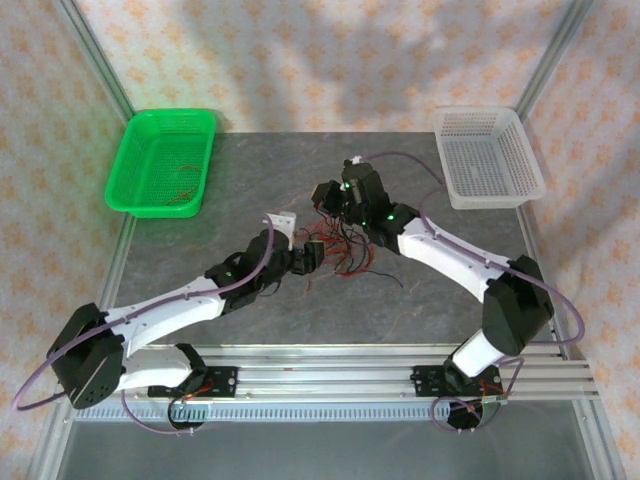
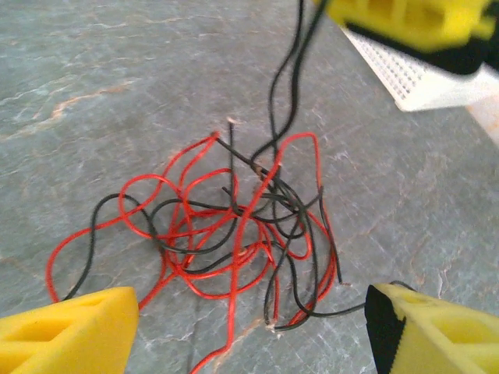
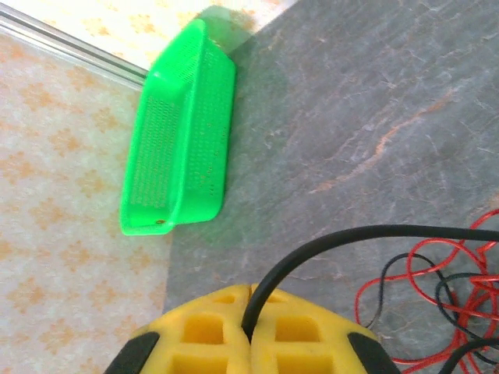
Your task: Untangle the cables
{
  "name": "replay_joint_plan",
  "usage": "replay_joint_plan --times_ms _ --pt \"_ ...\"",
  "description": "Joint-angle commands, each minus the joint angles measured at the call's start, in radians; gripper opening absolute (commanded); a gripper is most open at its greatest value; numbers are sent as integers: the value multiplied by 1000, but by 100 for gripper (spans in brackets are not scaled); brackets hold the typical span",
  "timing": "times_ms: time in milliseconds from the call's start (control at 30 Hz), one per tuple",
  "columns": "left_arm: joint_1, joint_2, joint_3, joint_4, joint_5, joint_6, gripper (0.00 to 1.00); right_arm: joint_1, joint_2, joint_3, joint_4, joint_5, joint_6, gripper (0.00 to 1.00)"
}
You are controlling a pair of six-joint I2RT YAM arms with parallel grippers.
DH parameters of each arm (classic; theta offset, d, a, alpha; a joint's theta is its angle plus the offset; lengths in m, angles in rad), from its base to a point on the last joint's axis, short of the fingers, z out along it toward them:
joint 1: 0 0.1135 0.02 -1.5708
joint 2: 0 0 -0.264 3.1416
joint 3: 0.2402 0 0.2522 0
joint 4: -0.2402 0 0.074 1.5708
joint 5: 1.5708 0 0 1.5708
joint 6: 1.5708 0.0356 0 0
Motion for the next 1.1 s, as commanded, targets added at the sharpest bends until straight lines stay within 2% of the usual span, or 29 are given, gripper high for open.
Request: replay_joint_plan --times_ms 0,167,467,733,867,1067 --pt "-22 56 54 67 -80 51 78 1 -76 -9 68 -26 48 0" --pt "-28 163 99 162 -95 61 78 8 -122 8 57 -27 48 0" --pt "-28 412 223 331 -233 148 78 9 -165 -4 47 -16 60 0" --pt "-20 545 220 403 -276 111 66 9 -236 42 -20 42 29 0" --pt "1 551 153 430 -270 71 56 9 -278 71 -52 90 -1 0" --pt "58 519 23 481 -237 7 28 8 -314 123 -102 144 -44 0"
